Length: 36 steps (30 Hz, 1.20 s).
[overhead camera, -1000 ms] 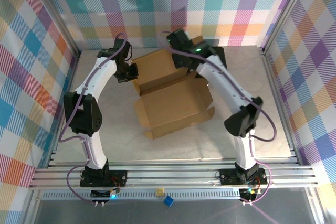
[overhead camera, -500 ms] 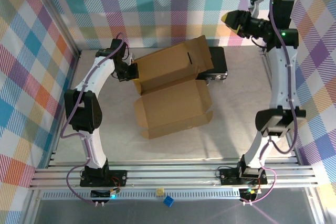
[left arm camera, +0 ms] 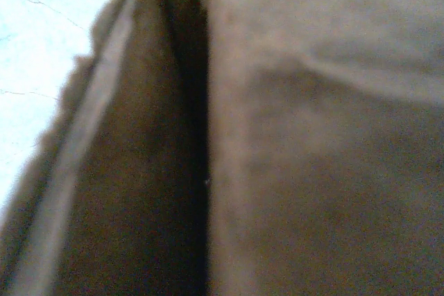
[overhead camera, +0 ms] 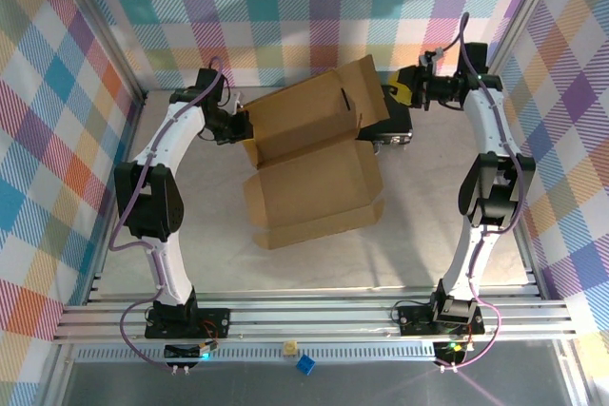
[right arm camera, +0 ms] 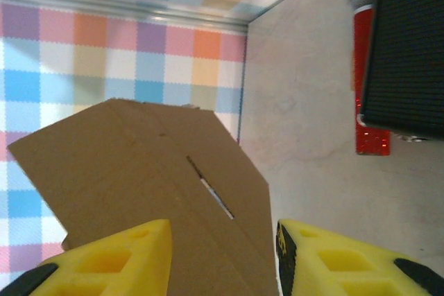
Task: Fold the paper box
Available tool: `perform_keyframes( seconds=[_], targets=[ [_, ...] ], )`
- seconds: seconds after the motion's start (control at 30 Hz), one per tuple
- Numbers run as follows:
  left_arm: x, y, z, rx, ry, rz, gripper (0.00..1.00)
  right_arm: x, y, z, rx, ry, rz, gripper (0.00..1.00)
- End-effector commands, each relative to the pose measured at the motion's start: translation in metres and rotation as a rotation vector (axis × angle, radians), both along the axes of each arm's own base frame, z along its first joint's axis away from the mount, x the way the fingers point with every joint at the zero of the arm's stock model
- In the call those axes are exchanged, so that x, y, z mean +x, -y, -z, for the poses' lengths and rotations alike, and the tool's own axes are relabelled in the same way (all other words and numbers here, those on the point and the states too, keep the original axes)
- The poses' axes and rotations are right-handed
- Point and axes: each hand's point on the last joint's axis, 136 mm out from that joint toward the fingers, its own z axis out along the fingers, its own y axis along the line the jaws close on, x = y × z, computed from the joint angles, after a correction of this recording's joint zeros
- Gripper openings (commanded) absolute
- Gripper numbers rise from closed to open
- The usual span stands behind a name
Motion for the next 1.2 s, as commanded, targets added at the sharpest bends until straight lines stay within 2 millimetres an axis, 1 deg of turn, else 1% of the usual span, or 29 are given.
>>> perform_keyframes(
  seconds=[0.0,0.07,0.13,0.33,0.5,0.63,0.83,1.0,1.17],
  targets=[
    [-0.002,0.001,-0.003,-0.038,-0.004,0.016,0.0,-0.018,-0.025,-0.027,0.045,0.117,-0.113,0.43],
    [-0.001,0.002,-0.004,-0.041,-0.003,0.014,0.0,-0.019,-0.035,-0.022,0.04,0.106,-0.126,0.42],
    [-0.002,0.002,-0.004,-0.041,-0.006,0.013,0.0,-0.023,-0.044,-0.024,0.041,0.113,-0.146,0.4],
    [-0.004,0.0,-0.004,-0.037,-0.009,0.01,0.0,-0.032,-0.05,-0.032,0.056,0.137,-0.168,0.4],
    [-0.006,0.0,-0.004,-0.036,-0.013,0.009,0.0,-0.043,-0.067,-0.029,0.041,0.145,-0.201,0.41],
    [-0.007,0.0,-0.006,-0.036,-0.009,0.01,0.0,-0.044,-0.07,-0.023,0.003,0.145,-0.189,0.42],
    [-0.009,0.0,-0.009,-0.039,-0.006,0.01,0.0,-0.047,-0.075,-0.025,-0.077,0.179,-0.175,0.45],
    [-0.01,0.0,-0.011,-0.039,-0.004,0.01,0.0,-0.05,-0.082,-0.022,-0.165,0.203,-0.174,0.48],
    [-0.012,0.0,-0.011,-0.039,-0.005,0.01,0.0,-0.052,-0.086,-0.018,-0.269,0.238,-0.156,0.48]
  ],
)
